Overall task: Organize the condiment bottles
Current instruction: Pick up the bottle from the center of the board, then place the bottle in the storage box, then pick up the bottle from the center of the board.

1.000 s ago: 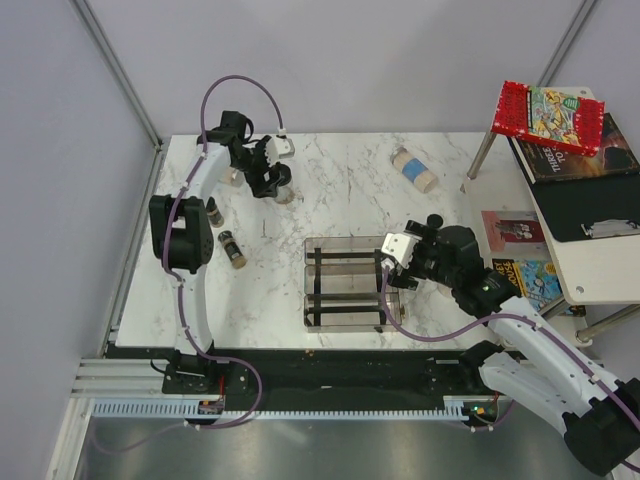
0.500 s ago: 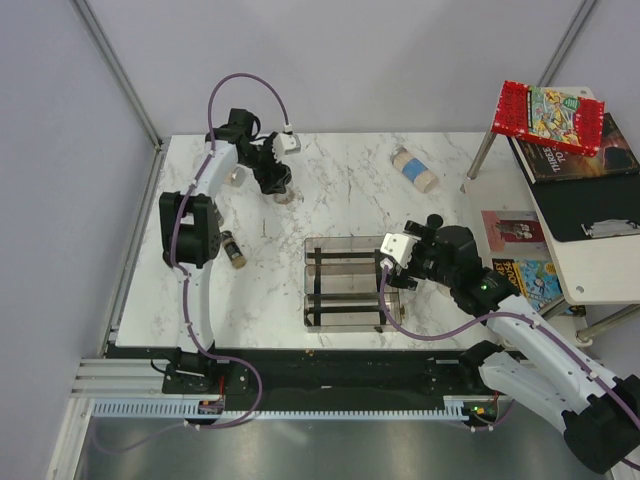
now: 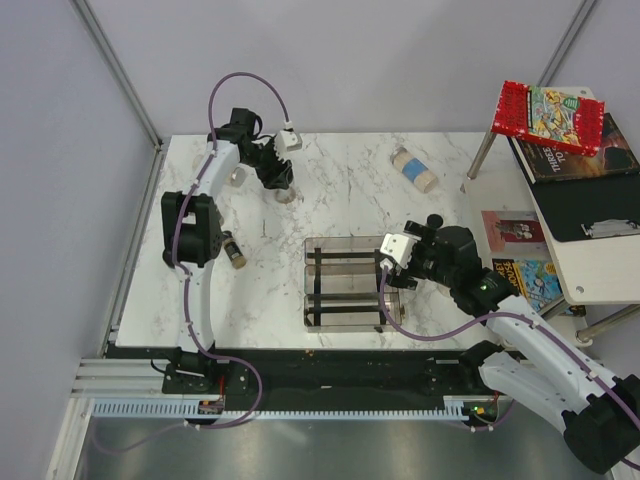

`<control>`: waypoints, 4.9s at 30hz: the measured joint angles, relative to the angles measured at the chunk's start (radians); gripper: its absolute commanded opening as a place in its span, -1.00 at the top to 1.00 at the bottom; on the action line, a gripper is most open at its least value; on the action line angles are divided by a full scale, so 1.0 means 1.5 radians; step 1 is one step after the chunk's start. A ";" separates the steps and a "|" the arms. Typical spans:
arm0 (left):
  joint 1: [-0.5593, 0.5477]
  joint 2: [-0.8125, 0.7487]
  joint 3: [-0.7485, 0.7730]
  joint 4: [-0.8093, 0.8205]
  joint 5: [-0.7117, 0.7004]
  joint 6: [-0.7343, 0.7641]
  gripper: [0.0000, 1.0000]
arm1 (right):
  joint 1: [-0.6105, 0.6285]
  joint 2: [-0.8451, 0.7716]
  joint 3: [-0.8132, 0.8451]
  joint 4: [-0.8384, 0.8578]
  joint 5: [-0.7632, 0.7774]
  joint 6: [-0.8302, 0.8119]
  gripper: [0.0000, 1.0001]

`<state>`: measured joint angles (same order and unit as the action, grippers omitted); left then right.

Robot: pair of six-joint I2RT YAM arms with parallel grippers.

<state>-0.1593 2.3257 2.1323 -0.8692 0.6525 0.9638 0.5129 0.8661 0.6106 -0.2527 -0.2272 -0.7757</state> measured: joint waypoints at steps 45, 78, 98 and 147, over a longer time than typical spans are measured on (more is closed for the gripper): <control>-0.193 -0.381 -0.466 0.139 0.088 -0.199 0.97 | -0.026 0.016 -0.009 0.096 0.123 0.049 -0.96; -0.213 -0.467 -0.601 0.259 -0.012 -0.239 -0.99 | -0.061 0.078 0.112 0.017 0.231 0.120 -0.96; -0.145 -0.897 -0.857 0.243 -0.080 -0.283 -0.99 | -0.147 0.114 0.247 -0.401 0.165 0.120 -0.96; 0.000 -0.935 -0.956 0.282 0.076 -0.291 -0.99 | -0.326 0.180 0.238 -0.433 0.028 0.084 -0.96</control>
<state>-0.1593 0.9230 0.6979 -0.4461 0.7666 0.5278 0.0242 1.1362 0.9668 -0.9028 -0.1856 -0.6502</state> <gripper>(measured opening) 0.993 0.982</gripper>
